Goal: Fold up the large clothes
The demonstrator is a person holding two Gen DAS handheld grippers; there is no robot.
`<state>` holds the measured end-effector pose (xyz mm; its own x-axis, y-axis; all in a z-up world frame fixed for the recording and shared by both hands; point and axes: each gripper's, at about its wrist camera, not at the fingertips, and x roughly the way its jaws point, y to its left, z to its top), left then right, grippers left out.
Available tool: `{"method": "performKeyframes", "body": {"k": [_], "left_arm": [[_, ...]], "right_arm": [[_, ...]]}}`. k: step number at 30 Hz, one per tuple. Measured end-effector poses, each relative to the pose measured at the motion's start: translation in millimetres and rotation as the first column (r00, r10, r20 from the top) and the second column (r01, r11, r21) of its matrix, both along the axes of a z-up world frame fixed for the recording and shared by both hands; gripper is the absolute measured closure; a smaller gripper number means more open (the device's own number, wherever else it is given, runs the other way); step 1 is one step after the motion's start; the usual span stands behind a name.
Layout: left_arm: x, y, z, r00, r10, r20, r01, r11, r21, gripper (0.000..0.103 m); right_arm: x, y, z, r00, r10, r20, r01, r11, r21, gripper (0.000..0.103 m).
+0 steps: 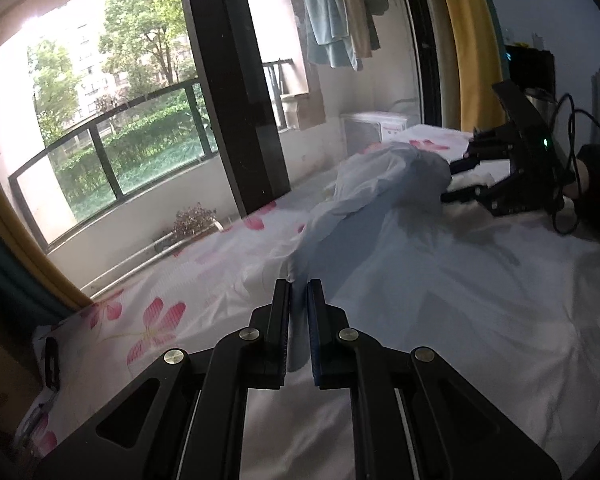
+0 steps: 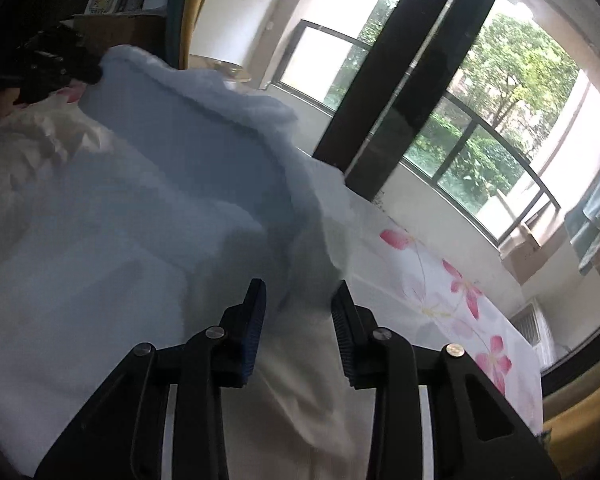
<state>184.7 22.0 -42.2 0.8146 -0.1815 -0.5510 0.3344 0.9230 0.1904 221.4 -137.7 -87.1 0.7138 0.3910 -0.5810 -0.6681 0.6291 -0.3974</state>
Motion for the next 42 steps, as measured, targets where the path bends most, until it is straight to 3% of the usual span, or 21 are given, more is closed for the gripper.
{"method": "performKeyframes", "body": {"k": [6,12,14,16,20,23,28,31,34,37,42], "left_arm": [[-13.1,9.7,-14.3,0.999,0.01,-0.04,-0.01,1.0,-0.005,0.093],[-13.3,22.0,-5.4,0.999,0.047,-0.021,-0.048,0.998,-0.031,0.093],[-10.4,28.1,1.6,0.998,0.066,-0.023,-0.068,0.996,-0.061,0.093],[-9.3,34.2,8.4,0.997,0.077,-0.032,-0.08,0.989,-0.126,0.085],[-2.0,42.6,13.8,0.992,0.098,-0.075,-0.113,0.962,-0.248,0.075],[11.5,42.7,3.9,0.975,0.139,-0.172,-0.184,0.942,-0.281,0.075],[19.5,40.8,-19.6,0.94,0.149,-0.306,-0.25,0.912,-0.325,0.071],[19.1,40.8,-37.4,0.914,0.131,-0.384,-0.28,0.89,-0.361,0.064],[17.7,41.1,-54.0,0.892,0.12,-0.436,-0.309,0.865,-0.395,0.062],[18.8,43.2,-62.9,0.881,0.141,-0.452,-0.337,0.857,-0.389,0.062],[23.7,46.7,-65.5,0.88,0.169,-0.444,-0.36,0.848,-0.39,0.062]], "right_arm": [[-14.1,-24.0,4.9,0.999,-0.01,-0.044,0.013,0.999,0.053,0.07],[-21.5,-24.0,37.0,0.998,0.03,-0.052,-0.02,0.984,0.178,0.07],[-19.1,-14.4,48.5,0.995,0.068,-0.067,-0.05,0.97,0.237,0.069],[-11.3,1.4,55.7,0.989,0.107,-0.098,-0.076,0.956,0.282,0.066],[-2.8,37.4,47.8,0.982,0.141,-0.127,-0.106,0.963,0.249,0.065],[-3.0,62.0,30.5,0.95,0.203,-0.239,-0.141,0.957,0.254,0.065],[-9.8,83.0,7.3,0.919,0.241,-0.313,-0.161,0.952,0.259,0.065],[-21.1,84.8,1.4,0.908,0.274,-0.317,-0.187,0.942,0.279,0.101],[-37.9,87.1,-0.1,0.886,0.321,-0.334,-0.237,0.934,0.268,0.101],[-56.6,89.7,-7.5,0.863,0.345,-0.37,-0.283,0.935,0.213,0.101],[-76.3,90.4,-26.2,0.824,0.359,-0.438,-0.334,0.933,0.135,0.1]]}}
